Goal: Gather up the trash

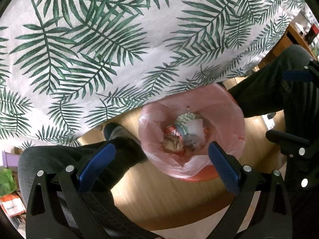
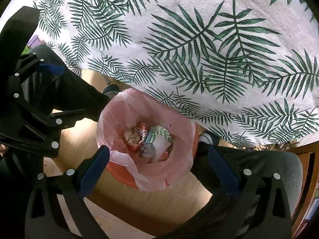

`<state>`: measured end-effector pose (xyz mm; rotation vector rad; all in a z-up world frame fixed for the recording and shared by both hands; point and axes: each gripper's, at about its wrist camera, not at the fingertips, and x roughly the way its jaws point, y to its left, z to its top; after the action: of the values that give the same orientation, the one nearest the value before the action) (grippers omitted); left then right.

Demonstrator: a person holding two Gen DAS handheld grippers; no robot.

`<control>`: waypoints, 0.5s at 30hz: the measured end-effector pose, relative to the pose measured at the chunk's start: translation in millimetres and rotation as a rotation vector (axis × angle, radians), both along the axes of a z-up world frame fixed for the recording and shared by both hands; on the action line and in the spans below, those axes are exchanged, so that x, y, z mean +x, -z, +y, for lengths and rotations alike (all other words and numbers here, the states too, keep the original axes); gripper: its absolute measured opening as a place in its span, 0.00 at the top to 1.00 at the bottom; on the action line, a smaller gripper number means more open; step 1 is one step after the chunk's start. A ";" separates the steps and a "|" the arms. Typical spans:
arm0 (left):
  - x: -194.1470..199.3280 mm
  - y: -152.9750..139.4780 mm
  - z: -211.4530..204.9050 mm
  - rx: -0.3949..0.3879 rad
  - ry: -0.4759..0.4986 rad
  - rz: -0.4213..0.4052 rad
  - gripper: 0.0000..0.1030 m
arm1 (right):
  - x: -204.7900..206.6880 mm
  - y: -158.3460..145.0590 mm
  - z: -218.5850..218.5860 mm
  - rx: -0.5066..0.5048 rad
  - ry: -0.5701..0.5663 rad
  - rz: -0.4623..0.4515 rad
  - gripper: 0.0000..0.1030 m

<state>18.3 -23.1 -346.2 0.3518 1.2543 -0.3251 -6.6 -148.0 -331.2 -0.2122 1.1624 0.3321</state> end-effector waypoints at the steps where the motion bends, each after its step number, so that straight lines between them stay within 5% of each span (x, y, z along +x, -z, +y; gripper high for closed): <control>1: -0.1 0.7 0.9 -0.015 -0.002 0.010 0.06 | 0.1 0.0 -0.1 0.000 0.000 0.000 0.05; 10: -6.4 -0.8 -4.2 0.041 0.028 -0.020 0.06 | -0.5 0.8 -0.2 -0.001 -0.001 0.000 0.05; 15: -3.6 0.6 -1.7 0.002 0.023 0.022 0.06 | -0.8 1.0 -0.1 0.000 -0.002 0.000 0.05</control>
<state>14.6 -24.8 -346.8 0.3656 1.2728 -0.3485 -7.4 -148.2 -332.1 -0.2134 1.1627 0.3335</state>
